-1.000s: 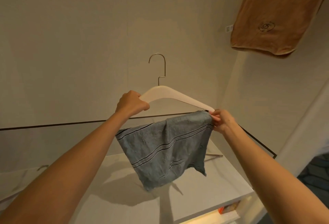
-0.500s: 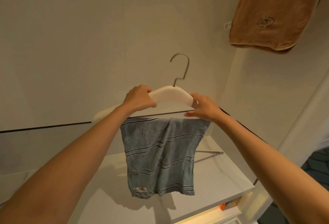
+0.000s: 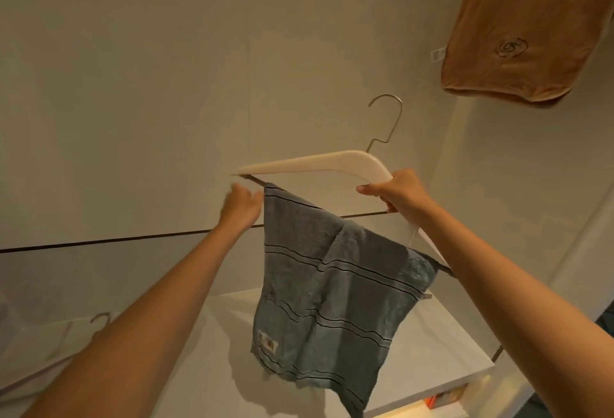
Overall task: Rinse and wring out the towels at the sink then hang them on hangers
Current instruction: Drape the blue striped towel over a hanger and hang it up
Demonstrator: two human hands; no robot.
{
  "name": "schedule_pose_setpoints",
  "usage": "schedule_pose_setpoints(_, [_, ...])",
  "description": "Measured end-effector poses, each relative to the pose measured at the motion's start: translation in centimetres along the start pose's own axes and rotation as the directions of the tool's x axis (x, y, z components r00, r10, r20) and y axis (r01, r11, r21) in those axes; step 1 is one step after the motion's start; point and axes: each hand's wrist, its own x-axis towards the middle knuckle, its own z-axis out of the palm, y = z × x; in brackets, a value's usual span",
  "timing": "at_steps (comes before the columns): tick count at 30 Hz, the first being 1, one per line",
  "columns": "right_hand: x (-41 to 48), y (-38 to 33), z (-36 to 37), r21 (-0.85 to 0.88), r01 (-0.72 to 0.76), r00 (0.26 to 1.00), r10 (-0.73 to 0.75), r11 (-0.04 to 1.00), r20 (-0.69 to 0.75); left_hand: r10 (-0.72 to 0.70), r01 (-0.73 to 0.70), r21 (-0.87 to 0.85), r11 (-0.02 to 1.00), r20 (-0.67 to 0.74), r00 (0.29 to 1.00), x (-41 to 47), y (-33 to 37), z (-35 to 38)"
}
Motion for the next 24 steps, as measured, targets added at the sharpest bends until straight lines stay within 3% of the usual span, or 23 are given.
schedule_pose_setpoints(2, [0.1, -0.1, -0.3, 0.049, -0.013, 1.000, 0.013, 0.999, -0.003, -0.123, 0.148, -0.041, 0.988, 0.364, 0.923, -0.6, -0.7, 0.8])
schedule_pose_setpoints(4, [0.2, -0.2, -0.6, 0.094, -0.023, 1.000, 0.023, 0.995, 0.000, -0.089, 0.170, -0.117, 0.979, 0.504, 0.859, -1.1, -1.6, 1.7])
schedule_pose_setpoints(6, [0.2, -0.3, -0.9, 0.126, -0.038, 0.999, 0.038, 0.991, 0.005, -0.032, 0.137, -0.213, 0.967, 0.436, 0.900, -0.9, -2.4, 2.4])
schedule_pose_setpoints(7, [0.3, -0.4, -1.3, 0.135, -0.044, 0.999, 0.044, 0.990, 0.002, -0.019, 0.103, -0.239, 0.965, 0.331, 0.944, -0.6, -2.5, 2.7])
schedule_pose_setpoints(10, [0.6, -0.3, -2.2, 0.133, -0.054, 0.998, 0.058, 0.990, -0.028, 0.050, -0.035, -0.176, 0.984, 0.077, 0.996, 0.4, -2.0, 2.6])
schedule_pose_setpoints(14, [0.4, 0.2, -3.1, 0.061, -0.041, 0.999, 0.042, 0.997, -0.011, 0.121, -0.090, -0.410, 0.907, 0.049, 0.991, 1.2, 1.8, 1.3])
schedule_pose_setpoints(17, [0.0, 0.0, -3.4, 0.047, -0.012, 0.999, 0.011, 0.999, 0.030, 0.075, -0.046, -0.559, 0.828, 0.029, 0.997, 2.1, 4.4, 0.5])
schedule_pose_setpoints(20, [-0.3, -0.5, -4.0, 0.070, 0.010, 0.999, -0.012, 0.998, 0.035, 0.032, -0.018, -0.533, 0.846, 0.017, 0.999, 2.7, 4.6, 0.7])
schedule_pose_setpoints(24, [-0.7, -0.5, -4.6, 0.068, 0.012, 0.998, -0.016, 0.998, 0.058, -0.018, 0.093, -0.563, 0.821, 0.137, 0.990, 2.2, 4.4, 0.9])
